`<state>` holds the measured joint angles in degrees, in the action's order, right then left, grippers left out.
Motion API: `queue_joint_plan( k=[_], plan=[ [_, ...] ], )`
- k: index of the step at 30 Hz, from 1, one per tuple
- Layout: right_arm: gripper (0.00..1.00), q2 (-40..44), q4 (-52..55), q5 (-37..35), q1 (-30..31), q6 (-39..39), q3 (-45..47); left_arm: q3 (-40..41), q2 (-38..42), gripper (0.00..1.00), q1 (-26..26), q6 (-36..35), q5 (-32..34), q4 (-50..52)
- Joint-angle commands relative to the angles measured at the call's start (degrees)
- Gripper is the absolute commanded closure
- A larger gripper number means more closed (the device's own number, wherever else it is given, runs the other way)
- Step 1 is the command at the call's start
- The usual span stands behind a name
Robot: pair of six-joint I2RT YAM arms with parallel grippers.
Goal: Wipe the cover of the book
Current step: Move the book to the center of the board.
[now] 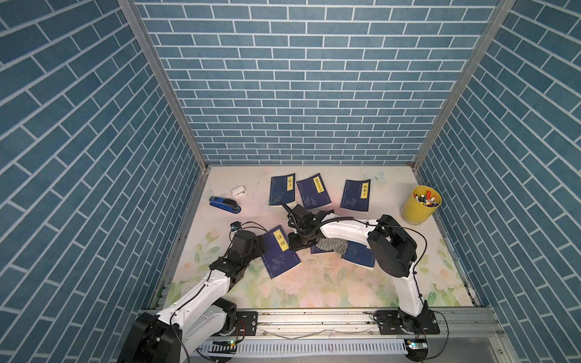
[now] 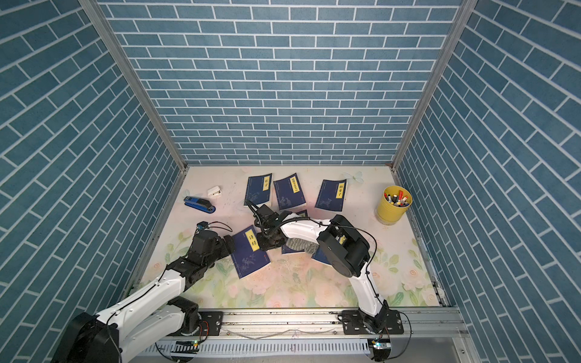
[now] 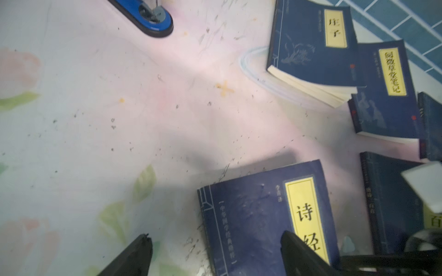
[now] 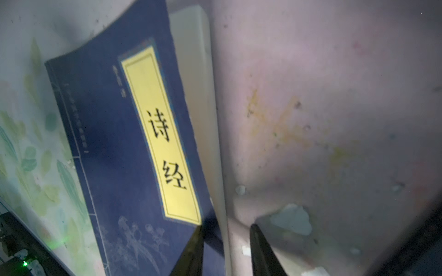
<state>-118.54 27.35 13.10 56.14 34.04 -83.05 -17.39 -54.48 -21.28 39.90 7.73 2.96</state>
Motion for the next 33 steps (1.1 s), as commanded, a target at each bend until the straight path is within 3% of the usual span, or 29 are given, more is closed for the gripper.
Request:
queue_joint_plan(
  k=[1,10,21,27,33],
  plan=[
    [0.68,2.0,3.6,1.2,0.4,-1.9,3.5,1.1,0.8,0.17,0.1,3.3,-3.1,-0.4],
    [0.82,0.3,3.8,10.0,2.0,-6.4,4.9,2.2,-3.5,0.3,0.1,3.6,-4.1,-2.9],
    [0.89,-6.4,1.2,11.8,2.0,-5.9,-3.3,-1.4,-12.8,0.6,0.5,1.4,-1.9,-6.2],
    [0.91,-9.5,-0.5,13.0,1.9,-4.5,-7.1,-6.1,-16.6,0.74,3.0,-1.7,-0.3,-5.5],
    [0.92,-12.8,-0.7,12.6,1.5,-4.0,-11.7,-9.6,-21.7,0.78,8.7,-5.7,-2.3,-7.2]
  ],
)
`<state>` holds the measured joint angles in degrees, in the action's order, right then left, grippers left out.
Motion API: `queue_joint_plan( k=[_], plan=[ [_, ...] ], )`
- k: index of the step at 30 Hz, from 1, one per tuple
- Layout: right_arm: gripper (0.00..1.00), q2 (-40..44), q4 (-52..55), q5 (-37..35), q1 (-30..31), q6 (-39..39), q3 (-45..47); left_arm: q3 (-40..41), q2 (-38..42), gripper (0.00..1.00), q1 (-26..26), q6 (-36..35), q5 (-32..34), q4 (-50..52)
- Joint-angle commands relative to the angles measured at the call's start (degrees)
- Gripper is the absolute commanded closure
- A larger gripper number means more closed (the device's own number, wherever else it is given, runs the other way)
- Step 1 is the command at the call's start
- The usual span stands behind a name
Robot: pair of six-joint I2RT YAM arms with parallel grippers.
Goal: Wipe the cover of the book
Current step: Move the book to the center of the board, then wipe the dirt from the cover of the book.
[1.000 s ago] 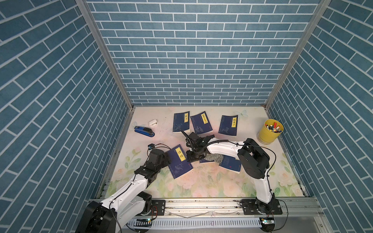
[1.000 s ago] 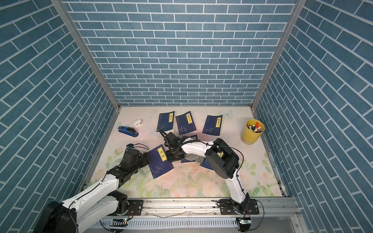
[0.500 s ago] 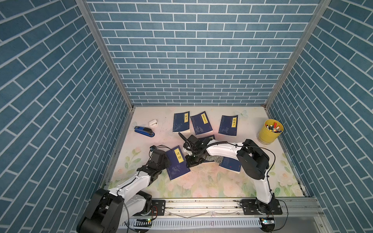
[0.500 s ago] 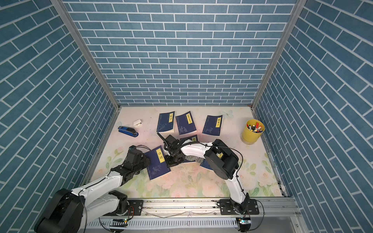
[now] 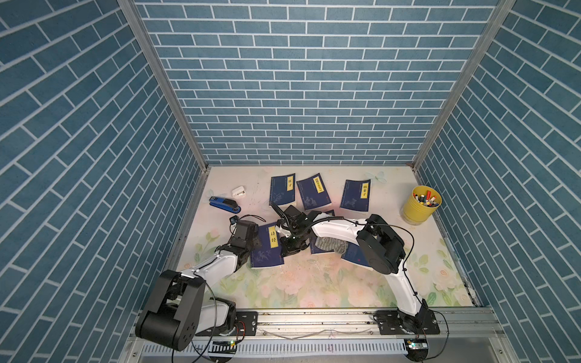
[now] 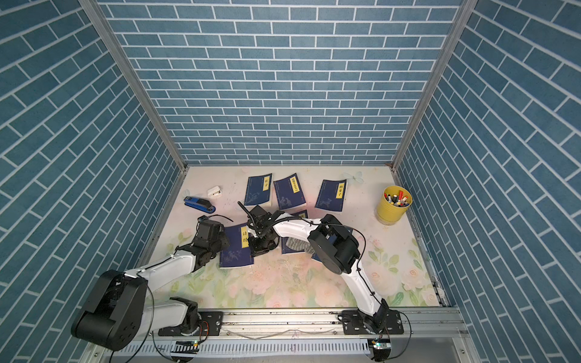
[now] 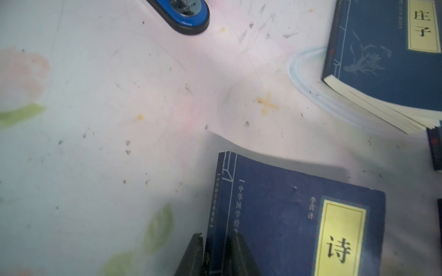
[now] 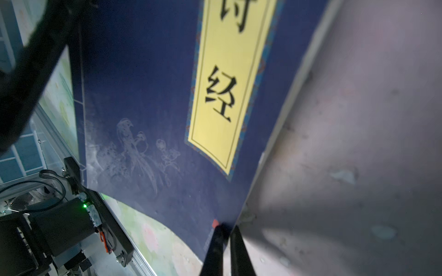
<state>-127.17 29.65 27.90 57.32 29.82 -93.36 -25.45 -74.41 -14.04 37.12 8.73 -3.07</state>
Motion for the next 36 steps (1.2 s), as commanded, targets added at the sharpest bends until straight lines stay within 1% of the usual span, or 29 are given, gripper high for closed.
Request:
queue_joint_plan(
  k=[1,8,12,15,16,19,21,25,26,28,32,36],
  plan=[
    [0.92,-4.8,-3.1,-2.3,0.3,0.4,-2.2,-2.1,-2.7,0.78,2.3,-3.7,-3.8,-1.6],
    [0.92,-7.6,-4.8,-2.4,-0.4,2.9,-6.8,-5.8,-8.9,0.79,6.2,-6.7,-6.4,-3.6],
    [0.92,-7.7,-5.7,-2.4,-0.5,3.8,-7.5,-7.5,-11.8,0.78,6.7,-7.6,-7.5,-3.9],
    [0.92,-7.5,-6.5,-2.5,-0.5,4.4,-6.9,-8.3,-13.2,0.75,6.7,-7.9,-8.1,-4.0],
    [0.92,-7.3,-6.6,-2.6,-0.5,4.5,-6.7,-8.5,-13.5,0.72,6.7,-7.9,-8.2,-4.0],
    [0.92,-6.8,-7.0,-3.6,-0.7,4.6,-5.8,-8.9,-13.6,0.59,6.7,-8.2,-8.0,-3.5],
    [0.91,-6.0,-7.4,-4.3,-0.8,4.6,-5.0,-9.0,-13.2,0.51,6.8,-8.4,-7.1,-2.9],
    [0.89,-3.3,-7.6,-5.1,-1.6,4.3,-2.7,-9.8,-11.4,0.32,6.8,-8.5,-4.7,-1.7],
    [0.88,-2.5,-7.8,-5.2,-1.8,4.2,-1.9,-9.9,-10.9,0.29,6.8,-8.4,-4.0,-1.6],
    [0.85,-0.1,-7.4,-6.0,-2.4,3.0,0.0,-10.1,-9.2,0.25,6.7,-8.4,-3.1,-1.6],
    [0.78,6.0,-4.6,-8.4,-3.6,-0.4,3.0,-10.3,-5.4,0.22,6.7,-8.6,-1.7,-1.2],
    [0.64,13.1,0.0,-12.6,-5.2,-4.3,6.1,-10.2,-2.3,0.21,6.4,-8.4,-2.3,-1.2]
  ],
)
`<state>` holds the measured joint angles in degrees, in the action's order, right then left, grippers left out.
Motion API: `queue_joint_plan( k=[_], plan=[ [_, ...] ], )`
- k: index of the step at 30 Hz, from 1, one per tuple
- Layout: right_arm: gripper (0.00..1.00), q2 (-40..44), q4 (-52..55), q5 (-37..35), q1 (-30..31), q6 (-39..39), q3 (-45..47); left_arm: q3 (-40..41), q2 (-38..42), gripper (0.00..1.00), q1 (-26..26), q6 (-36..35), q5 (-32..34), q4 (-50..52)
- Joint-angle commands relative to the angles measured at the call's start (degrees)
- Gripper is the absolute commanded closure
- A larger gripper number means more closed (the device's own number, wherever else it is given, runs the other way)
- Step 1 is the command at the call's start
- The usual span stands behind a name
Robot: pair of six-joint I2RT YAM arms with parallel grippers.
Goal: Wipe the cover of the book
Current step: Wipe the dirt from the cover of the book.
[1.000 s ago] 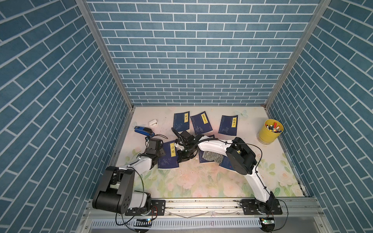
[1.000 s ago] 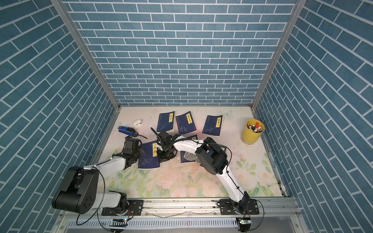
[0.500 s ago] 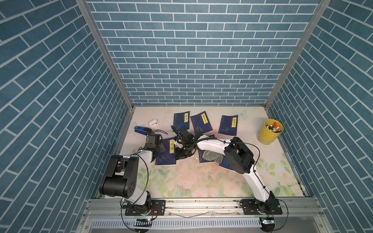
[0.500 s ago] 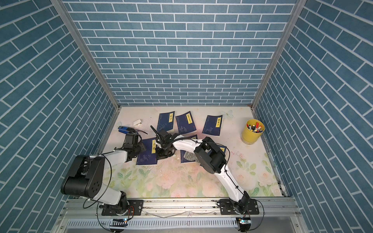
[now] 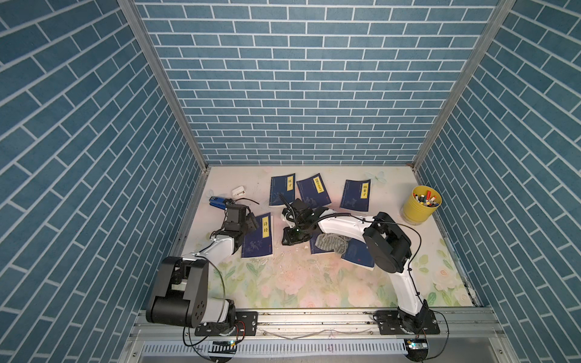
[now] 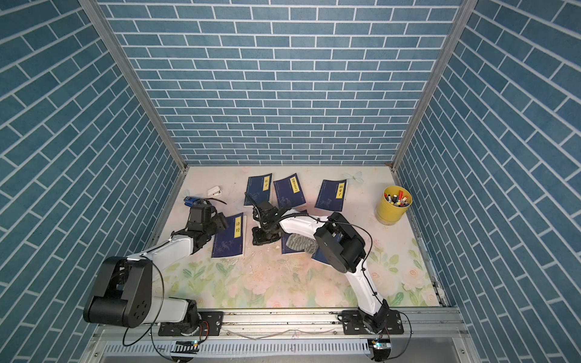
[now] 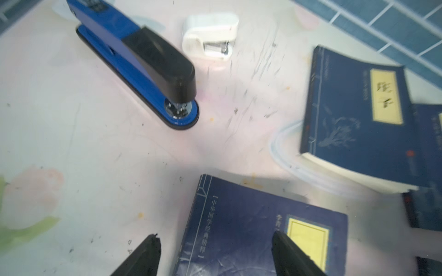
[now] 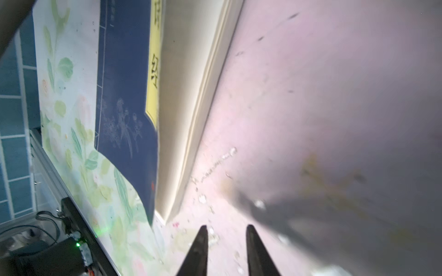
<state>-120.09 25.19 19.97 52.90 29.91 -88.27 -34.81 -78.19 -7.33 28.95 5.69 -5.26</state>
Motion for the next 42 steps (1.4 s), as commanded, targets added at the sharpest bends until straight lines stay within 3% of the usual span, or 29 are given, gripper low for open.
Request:
queue_joint_plan(
  k=[1,10,13,15,26,42],
  plan=[
    [0.61,7.8,6.0,-6.3,-1.5,-5.4,2.0,-0.7,2.1,0.21,-0.6,0.0,0.7,0.8],
    [0.2,25.7,17.9,-24.2,-6.8,-6.8,14.6,-0.2,4.4,0.17,-5.5,1.3,1.2,0.7],
    [0.06,29.7,18.1,-29.4,-7.6,-5.9,19.6,-0.9,4.7,0.14,-7.1,1.3,0.8,1.0],
    [0.01,31.1,17.2,-30.5,-8.2,-5.2,22.4,-1.6,4.7,0.11,-8.1,1.5,0.4,1.2],
    [0.01,26.5,10.4,-32.0,-9.7,-1.8,24.1,-4.5,4.7,0.04,-14.7,2.4,0.7,2.4],
    [0.01,19.4,3.8,-28.7,-13.2,1.6,25.9,-3.9,3.7,0.04,-16.2,3.2,0.3,2.2]
  ],
)
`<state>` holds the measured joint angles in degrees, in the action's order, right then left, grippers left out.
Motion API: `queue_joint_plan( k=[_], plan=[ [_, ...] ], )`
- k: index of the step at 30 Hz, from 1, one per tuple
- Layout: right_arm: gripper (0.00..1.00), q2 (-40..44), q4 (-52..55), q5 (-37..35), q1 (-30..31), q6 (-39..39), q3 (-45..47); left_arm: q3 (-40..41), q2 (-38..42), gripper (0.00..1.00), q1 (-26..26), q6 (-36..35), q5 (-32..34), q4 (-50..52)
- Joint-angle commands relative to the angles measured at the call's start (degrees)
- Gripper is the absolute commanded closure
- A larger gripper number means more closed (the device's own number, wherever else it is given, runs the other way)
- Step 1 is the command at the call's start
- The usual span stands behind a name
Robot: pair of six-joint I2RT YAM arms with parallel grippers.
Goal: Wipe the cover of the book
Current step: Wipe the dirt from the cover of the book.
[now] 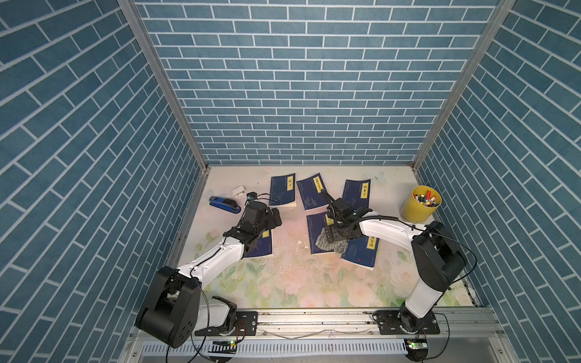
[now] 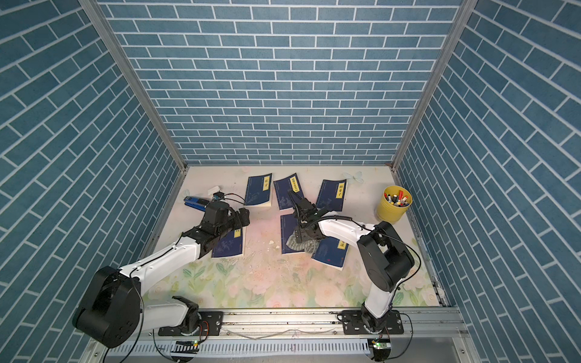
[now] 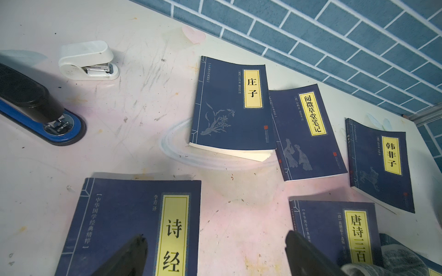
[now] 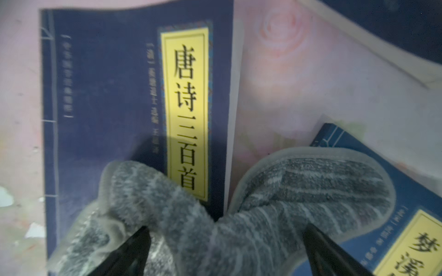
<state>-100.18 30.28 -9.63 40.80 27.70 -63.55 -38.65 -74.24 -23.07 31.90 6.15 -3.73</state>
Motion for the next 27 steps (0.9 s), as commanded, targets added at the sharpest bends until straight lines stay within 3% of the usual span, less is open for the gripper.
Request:
queue_joint_plan(
  k=[1,11,14,22,27],
  plan=[
    [0.01,-0.3,-1.6,1.2,-1.4,4.2,1.9,0.1,-0.2,0.04,-0.5,0.2,-0.1,0.7],
    [0.06,-0.3,-4.9,5.6,-4.2,4.6,7.6,-0.1,-2.2,0.05,-1.0,0.6,-0.9,-0.2],
    [0.18,-0.4,-6.6,8.1,-5.1,5.1,8.9,-0.1,-2.3,0.04,-1.3,0.7,-0.8,-0.3],
    [0.62,1.9,-8.1,10.8,-7.2,5.9,11.9,0.2,-2.1,0.05,-1.5,0.8,-0.4,-0.1],
    [0.82,5.0,-7.9,11.3,-7.9,4.8,12.4,0.3,-2.5,0.05,-1.7,1.1,-0.7,-0.6]
  ],
)
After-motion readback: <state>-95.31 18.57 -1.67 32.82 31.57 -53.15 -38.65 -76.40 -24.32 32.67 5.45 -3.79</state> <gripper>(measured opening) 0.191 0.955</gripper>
